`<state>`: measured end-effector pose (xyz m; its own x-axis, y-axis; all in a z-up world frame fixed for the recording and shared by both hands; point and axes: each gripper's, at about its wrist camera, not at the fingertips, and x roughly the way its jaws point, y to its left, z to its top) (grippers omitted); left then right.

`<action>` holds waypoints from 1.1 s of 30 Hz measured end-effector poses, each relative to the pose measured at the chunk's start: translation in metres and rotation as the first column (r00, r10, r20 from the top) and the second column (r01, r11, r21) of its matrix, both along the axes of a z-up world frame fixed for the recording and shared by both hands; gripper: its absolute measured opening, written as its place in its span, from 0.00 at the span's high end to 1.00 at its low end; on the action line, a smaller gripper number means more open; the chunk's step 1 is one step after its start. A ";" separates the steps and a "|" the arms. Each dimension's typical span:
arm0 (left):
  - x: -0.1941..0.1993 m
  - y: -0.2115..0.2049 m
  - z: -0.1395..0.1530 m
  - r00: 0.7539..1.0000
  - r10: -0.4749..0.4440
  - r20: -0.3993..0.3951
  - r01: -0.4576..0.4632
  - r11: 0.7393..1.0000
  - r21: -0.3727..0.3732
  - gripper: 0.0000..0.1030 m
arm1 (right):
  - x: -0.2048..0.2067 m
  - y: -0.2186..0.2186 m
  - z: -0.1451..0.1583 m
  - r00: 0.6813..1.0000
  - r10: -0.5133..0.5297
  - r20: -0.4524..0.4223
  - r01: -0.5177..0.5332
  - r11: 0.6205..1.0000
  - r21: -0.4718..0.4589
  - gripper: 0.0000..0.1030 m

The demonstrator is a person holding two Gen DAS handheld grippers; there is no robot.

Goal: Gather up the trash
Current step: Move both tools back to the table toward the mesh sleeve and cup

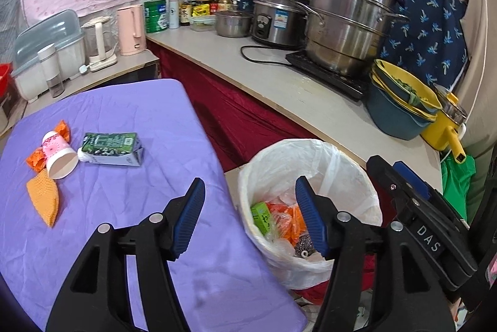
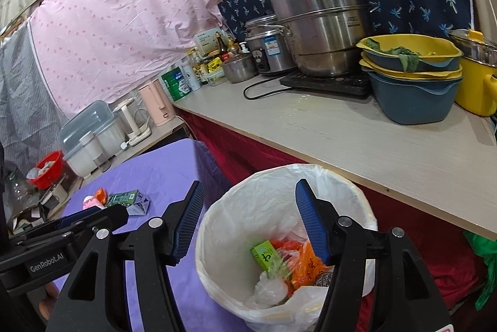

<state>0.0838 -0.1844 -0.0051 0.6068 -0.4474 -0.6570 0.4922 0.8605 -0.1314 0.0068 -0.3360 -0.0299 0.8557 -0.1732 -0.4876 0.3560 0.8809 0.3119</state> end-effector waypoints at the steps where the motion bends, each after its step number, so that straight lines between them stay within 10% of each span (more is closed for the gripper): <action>1: 0.002 0.006 0.000 1.000 0.013 -0.001 -0.013 1.000 -0.003 0.44 | 0.002 0.003 0.001 1.000 0.007 -0.001 -0.007 1.000 -0.002 0.42; 17: 0.038 0.119 -0.004 0.969 0.245 -0.019 -0.245 0.969 -0.039 0.31 | 0.050 0.074 0.003 0.988 0.151 -0.034 -0.152 0.987 -0.042 0.42; 33: 0.079 0.234 -0.037 0.874 0.476 -0.100 -0.480 0.877 -0.013 0.20 | 0.104 0.145 -0.007 0.956 0.282 -0.088 -0.287 0.956 -0.061 0.39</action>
<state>0.1623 0.0493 -0.0416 0.6912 -0.1425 -0.7085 0.0066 0.9816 -0.1910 0.1106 -0.1906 -0.0372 0.8347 0.0345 -0.5496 0.1080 0.9684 0.2248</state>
